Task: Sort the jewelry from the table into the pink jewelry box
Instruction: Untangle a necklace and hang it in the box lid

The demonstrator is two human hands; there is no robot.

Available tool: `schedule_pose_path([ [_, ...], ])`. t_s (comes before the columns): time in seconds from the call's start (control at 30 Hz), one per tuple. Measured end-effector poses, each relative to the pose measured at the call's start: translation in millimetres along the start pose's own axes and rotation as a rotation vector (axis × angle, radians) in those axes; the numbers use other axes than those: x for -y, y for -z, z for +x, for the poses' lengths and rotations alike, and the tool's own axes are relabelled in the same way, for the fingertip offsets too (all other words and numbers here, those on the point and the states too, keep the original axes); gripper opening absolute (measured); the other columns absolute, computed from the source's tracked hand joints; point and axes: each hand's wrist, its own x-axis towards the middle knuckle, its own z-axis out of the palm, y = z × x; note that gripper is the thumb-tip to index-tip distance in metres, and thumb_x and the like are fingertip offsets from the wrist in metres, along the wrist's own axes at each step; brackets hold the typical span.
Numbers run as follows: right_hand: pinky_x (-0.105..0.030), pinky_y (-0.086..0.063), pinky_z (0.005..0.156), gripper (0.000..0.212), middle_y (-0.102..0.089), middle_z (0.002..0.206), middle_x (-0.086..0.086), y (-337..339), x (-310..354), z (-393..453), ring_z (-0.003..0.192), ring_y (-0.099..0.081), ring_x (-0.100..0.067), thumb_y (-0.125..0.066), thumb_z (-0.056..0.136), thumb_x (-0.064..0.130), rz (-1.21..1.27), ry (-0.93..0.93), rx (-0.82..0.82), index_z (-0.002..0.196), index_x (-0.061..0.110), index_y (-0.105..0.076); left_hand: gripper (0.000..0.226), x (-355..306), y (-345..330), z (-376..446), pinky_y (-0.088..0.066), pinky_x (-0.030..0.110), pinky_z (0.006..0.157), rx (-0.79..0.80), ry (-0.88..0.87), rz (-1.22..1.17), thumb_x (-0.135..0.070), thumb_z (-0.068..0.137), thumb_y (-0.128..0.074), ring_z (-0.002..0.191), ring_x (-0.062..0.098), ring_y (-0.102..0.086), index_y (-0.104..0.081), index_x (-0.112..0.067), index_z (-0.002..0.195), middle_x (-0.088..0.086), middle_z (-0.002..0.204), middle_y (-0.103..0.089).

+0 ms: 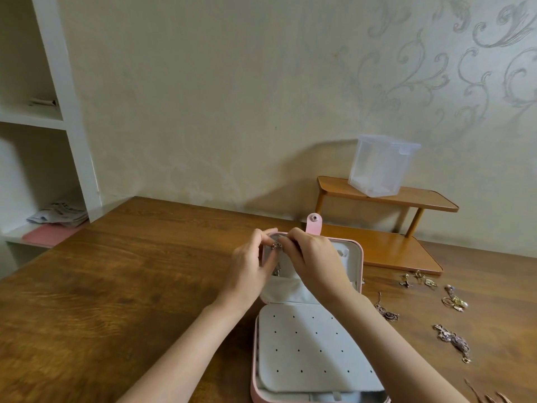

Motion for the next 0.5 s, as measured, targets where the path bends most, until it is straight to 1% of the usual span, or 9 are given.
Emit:
schedule_pose_path([
  [0.07, -0.028, -0.039, 0.054, 0.029, -0.061, 0.070, -0.007, 1, -5, 0, 0.059, -0.054, -0.021, -0.048, 0.096, 0.026, 0.038, 0.019, 0.007, 0.083, 0.003, -0.062, 0.015, 0, -2, 0, -0.046, 0.011, 0.086, -0.035, -0.035, 0.001, 0.000, 0.083, -0.064, 0.108, 0.013, -0.056, -0.051, -0.007, 0.084, 0.015, 0.116, -0.064],
  [0.13, -0.032, -0.042, 0.052, 0.033, -0.062, 0.066, -0.008, 1, -9, 0, 0.057, -0.055, -0.023, -0.047, 0.095, 0.029, 0.044, 0.054, -0.013, 0.079, 0.003, -0.062, 0.023, -1, -4, 0, -0.046, 0.008, 0.084, -0.062, -0.041, -0.001, 0.003, 0.081, -0.066, 0.105, 0.011, -0.058, -0.048, -0.011, 0.082, 0.010, 0.113, -0.065],
  [0.2, -0.034, -0.041, 0.050, 0.038, -0.061, 0.063, -0.008, 2, -12, 1, 0.054, -0.054, -0.023, -0.044, 0.091, 0.034, 0.023, 0.078, -0.033, 0.077, 0.004, -0.062, 0.022, -3, -6, -1, -0.046, 0.009, 0.084, -0.086, -0.040, -0.012, 0.004, 0.079, -0.066, 0.104, 0.009, -0.059, -0.049, -0.009, 0.080, 0.002, 0.110, -0.063],
  [0.23, -0.032, -0.039, 0.048, 0.038, -0.060, 0.063, -0.008, 2, -12, 2, 0.053, -0.052, -0.023, -0.044, 0.091, 0.034, 0.001, 0.089, -0.032, 0.076, 0.004, -0.061, 0.020, -3, -7, -2, -0.046, 0.009, 0.084, -0.094, -0.040, -0.018, 0.005, 0.078, -0.067, 0.103, 0.007, -0.059, -0.050, -0.006, 0.080, -0.001, 0.109, -0.062],
  [0.3, -0.024, -0.029, 0.042, 0.035, -0.053, 0.057, -0.003, 2, -12, 2, 0.047, -0.045, -0.020, -0.046, 0.092, 0.031, -0.061, 0.117, -0.032, 0.073, 0.005, -0.059, 0.021, -4, -7, -2, -0.047, 0.012, 0.085, -0.100, -0.039, -0.039, 0.006, 0.078, -0.066, 0.104, 0.003, -0.058, -0.051, -0.007, 0.080, -0.005, 0.109, -0.062],
  [0.4, -0.013, -0.012, 0.037, 0.032, -0.032, 0.049, 0.009, 5, -6, 4, 0.035, -0.031, -0.013, -0.053, 0.085, 0.028, -0.183, 0.139, -0.120, 0.059, 0.010, -0.052, 0.034, -10, -6, -3, -0.046, 0.010, 0.084, -0.094, -0.018, -0.104, 0.006, 0.080, -0.064, 0.103, -0.009, -0.056, -0.046, -0.023, 0.080, -0.017, 0.105, -0.061],
  [0.43, -0.012, -0.010, 0.035, 0.033, -0.029, 0.047, 0.010, 5, -4, 5, 0.033, -0.028, -0.012, -0.053, 0.084, 0.029, -0.212, 0.132, -0.136, 0.056, 0.012, -0.050, 0.037, -11, -6, -3, -0.046, 0.009, 0.082, -0.092, 0.006, -0.133, 0.006, 0.081, -0.063, 0.101, -0.012, -0.056, -0.045, -0.027, 0.082, -0.018, 0.103, -0.060],
  [0.47, -0.014, -0.013, 0.031, 0.035, -0.031, 0.044, 0.008, 2, -5, 5, 0.030, -0.030, -0.013, -0.051, 0.086, 0.031, -0.235, 0.140, -0.151, 0.056, 0.013, -0.050, 0.038, -13, -6, -4, -0.047, 0.010, 0.080, -0.095, 0.040, -0.167, 0.005, 0.083, -0.062, 0.097, -0.012, -0.058, -0.044, -0.028, 0.084, -0.017, 0.101, -0.061],
  [0.5, -0.019, -0.022, 0.028, 0.037, -0.038, 0.043, 0.006, -1, -6, 4, 0.030, -0.036, -0.015, -0.046, 0.088, 0.033, -0.248, 0.151, -0.148, 0.058, 0.012, -0.051, 0.036, -14, -6, -4, -0.048, 0.011, 0.077, -0.099, 0.082, -0.221, 0.004, 0.084, -0.060, 0.093, -0.009, -0.060, -0.043, -0.028, 0.087, -0.014, 0.098, -0.062],
])
